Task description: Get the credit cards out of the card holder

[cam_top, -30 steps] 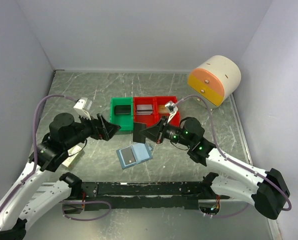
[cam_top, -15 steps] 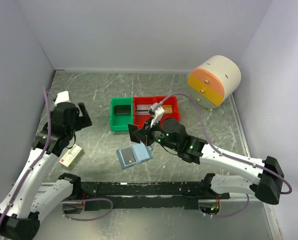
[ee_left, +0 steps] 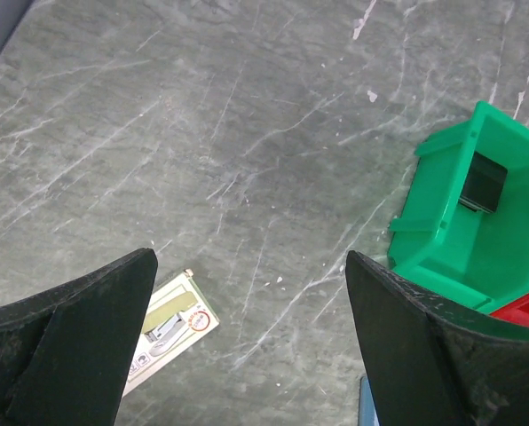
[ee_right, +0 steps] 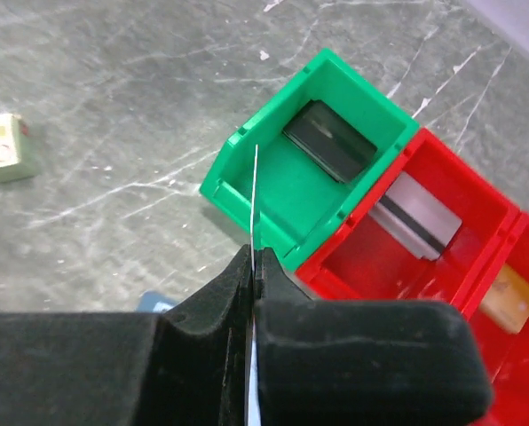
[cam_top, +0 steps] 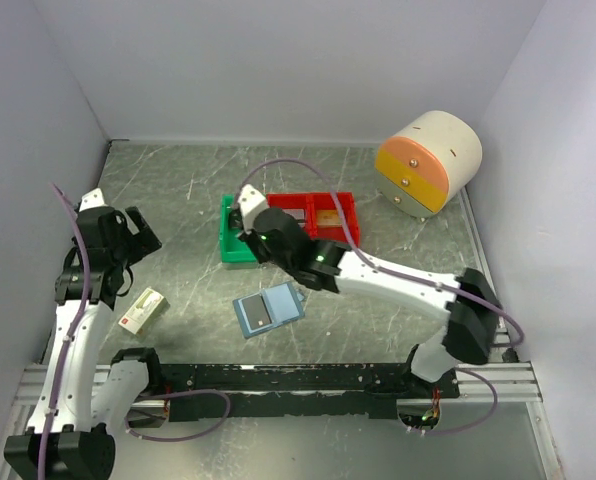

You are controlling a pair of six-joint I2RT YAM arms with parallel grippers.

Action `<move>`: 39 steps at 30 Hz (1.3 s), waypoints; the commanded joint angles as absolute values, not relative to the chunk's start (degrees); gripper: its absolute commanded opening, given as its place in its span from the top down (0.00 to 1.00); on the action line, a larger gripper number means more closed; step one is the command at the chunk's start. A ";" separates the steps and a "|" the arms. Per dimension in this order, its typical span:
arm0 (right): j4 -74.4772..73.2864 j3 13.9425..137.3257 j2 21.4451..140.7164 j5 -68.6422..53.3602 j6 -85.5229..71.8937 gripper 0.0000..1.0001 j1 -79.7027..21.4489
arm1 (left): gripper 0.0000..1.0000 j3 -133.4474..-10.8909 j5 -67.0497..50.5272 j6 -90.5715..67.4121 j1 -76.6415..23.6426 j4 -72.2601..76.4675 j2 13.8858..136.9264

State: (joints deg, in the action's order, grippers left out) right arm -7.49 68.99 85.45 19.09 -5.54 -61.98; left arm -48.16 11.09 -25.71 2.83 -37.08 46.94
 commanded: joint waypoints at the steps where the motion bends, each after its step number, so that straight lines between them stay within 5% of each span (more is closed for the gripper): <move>1: -13.65 77.99 95.80 21.22 5.97 1.00 -62.26 | 0.00 -48.39 10.17 -25.65 3.25 -35.89 45.54; 15: -18.71 101.03 124.07 29.73 29.47 1.00 -59.60 | 0.00 -48.34 17.15 -27.73 3.25 -36.74 40.58; 39: -3.61 95.41 125.57 18.48 47.82 1.00 -53.27 | 0.00 -48.62 17.46 -27.52 3.52 -37.03 40.48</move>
State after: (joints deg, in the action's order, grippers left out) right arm -8.64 97.65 126.39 20.71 43.13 -54.02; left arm -48.16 16.73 -27.66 2.92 -37.39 41.19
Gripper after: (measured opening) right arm 0.007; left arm 0.994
